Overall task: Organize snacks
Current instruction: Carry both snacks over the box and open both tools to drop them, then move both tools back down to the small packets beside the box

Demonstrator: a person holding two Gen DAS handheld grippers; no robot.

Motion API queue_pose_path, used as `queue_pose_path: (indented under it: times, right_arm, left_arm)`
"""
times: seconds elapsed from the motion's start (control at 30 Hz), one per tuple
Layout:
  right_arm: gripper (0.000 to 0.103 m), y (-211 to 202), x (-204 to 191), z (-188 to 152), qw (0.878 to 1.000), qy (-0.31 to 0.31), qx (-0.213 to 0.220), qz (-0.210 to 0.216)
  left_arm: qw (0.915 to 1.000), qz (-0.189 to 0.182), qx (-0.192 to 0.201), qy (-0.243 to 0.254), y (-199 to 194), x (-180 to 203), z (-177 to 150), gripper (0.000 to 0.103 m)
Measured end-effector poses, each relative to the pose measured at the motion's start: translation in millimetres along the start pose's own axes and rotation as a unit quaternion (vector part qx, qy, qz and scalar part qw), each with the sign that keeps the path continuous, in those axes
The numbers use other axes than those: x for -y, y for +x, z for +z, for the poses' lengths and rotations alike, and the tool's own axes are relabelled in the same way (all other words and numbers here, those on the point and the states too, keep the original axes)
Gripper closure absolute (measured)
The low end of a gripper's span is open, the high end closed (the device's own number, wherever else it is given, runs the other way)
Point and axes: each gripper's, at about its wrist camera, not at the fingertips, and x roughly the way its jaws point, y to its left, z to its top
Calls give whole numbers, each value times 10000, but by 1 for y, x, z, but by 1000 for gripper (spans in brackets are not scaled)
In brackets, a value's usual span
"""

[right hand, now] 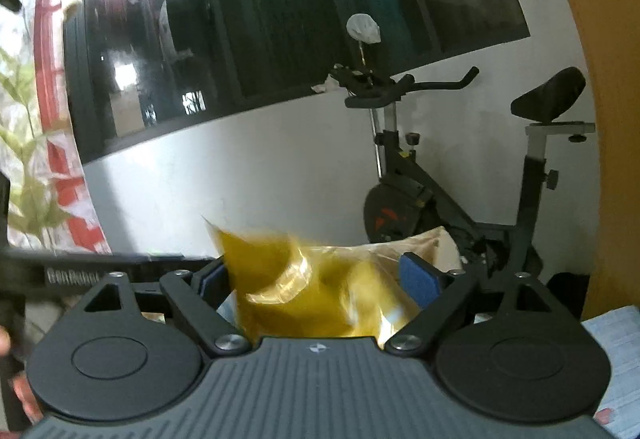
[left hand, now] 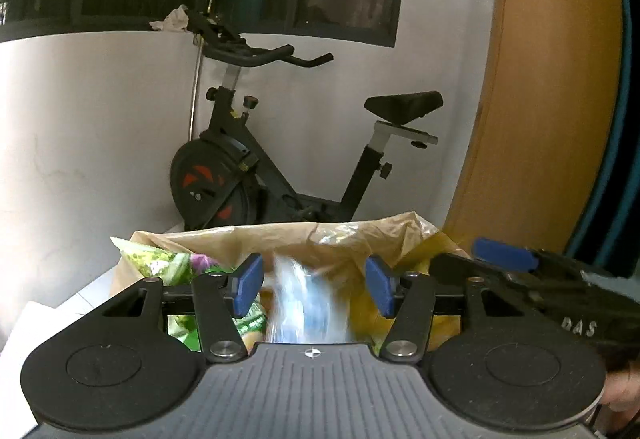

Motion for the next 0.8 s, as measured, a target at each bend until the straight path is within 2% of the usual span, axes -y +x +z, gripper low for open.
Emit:
queue_pose_path:
  times: [0.23,0.4,0.6,0.8]
  right_arm:
    - [12,-29,1,-3,9987,-379,310,-140]
    - [19,-61,18,-15,9980,-386,345,-369]
    - [25,-94,29,-48,9956,-770,51,-538]
    - [32,-101,35,-95,9903,-1088,-486,-718]
  left_arm:
    - [9997,104,226,6,-18,-4,-9,41]
    - [9982,344,487,85,-43,-12,-19,41]
    - [9957,619,624,-307,-78,-28,-39,41]
    - [9895,1074,577,-778,-100,-45,-72,41]
